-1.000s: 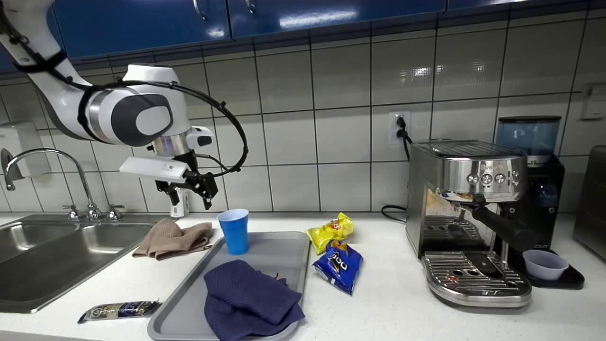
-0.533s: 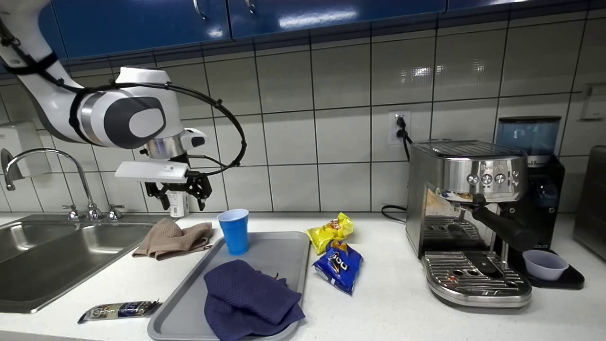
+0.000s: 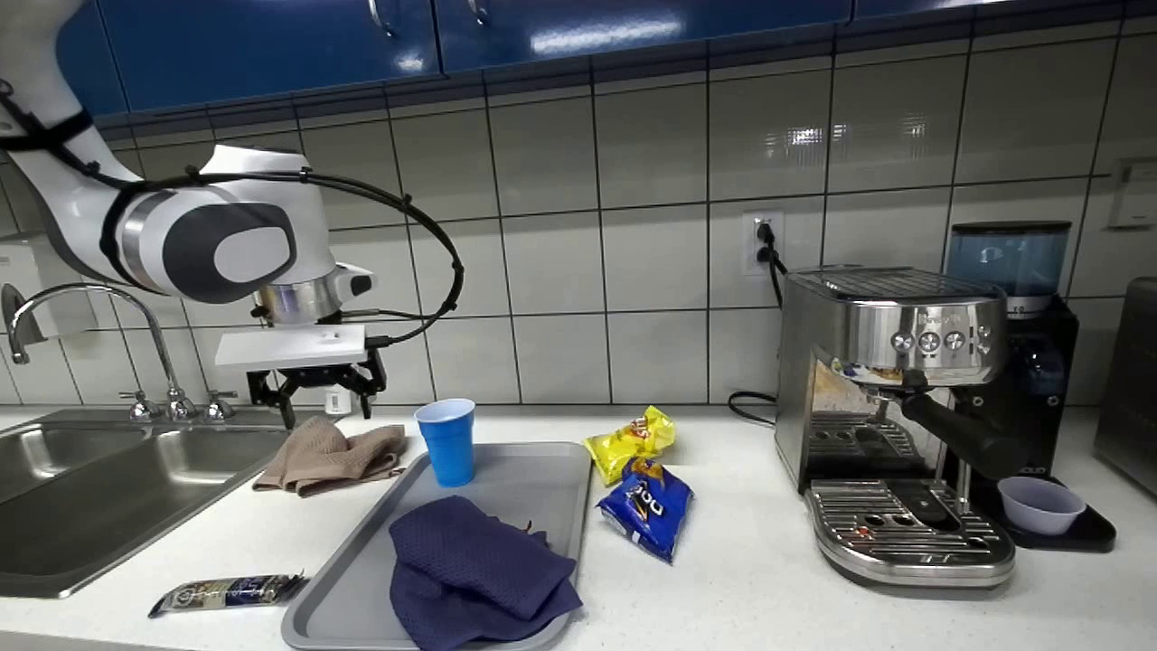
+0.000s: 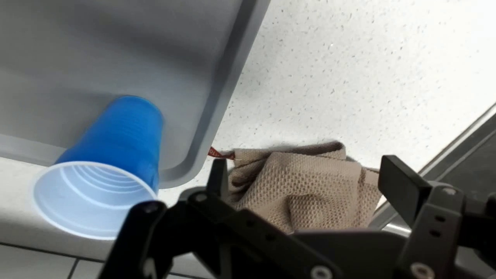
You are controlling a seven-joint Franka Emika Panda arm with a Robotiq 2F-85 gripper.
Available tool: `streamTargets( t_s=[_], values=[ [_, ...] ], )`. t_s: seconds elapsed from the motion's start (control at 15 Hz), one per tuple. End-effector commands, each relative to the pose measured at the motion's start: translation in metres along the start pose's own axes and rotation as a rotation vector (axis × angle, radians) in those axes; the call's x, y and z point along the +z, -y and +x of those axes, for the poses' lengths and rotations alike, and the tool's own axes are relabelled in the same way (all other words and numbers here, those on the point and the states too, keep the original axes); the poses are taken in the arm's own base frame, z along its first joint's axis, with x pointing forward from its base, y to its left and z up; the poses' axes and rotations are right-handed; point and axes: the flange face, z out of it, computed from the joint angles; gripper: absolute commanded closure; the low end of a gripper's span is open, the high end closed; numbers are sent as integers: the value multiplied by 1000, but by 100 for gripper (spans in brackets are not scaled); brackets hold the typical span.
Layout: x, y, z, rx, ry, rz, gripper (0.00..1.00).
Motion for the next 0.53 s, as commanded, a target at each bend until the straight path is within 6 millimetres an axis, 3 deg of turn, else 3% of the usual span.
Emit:
streamTargets(
  t_s=[0.0,0.47],
  values=[
    [-7,14,-20,-144,-11,17,0],
    [1,27,-49,-363,13,46,0]
  ],
)
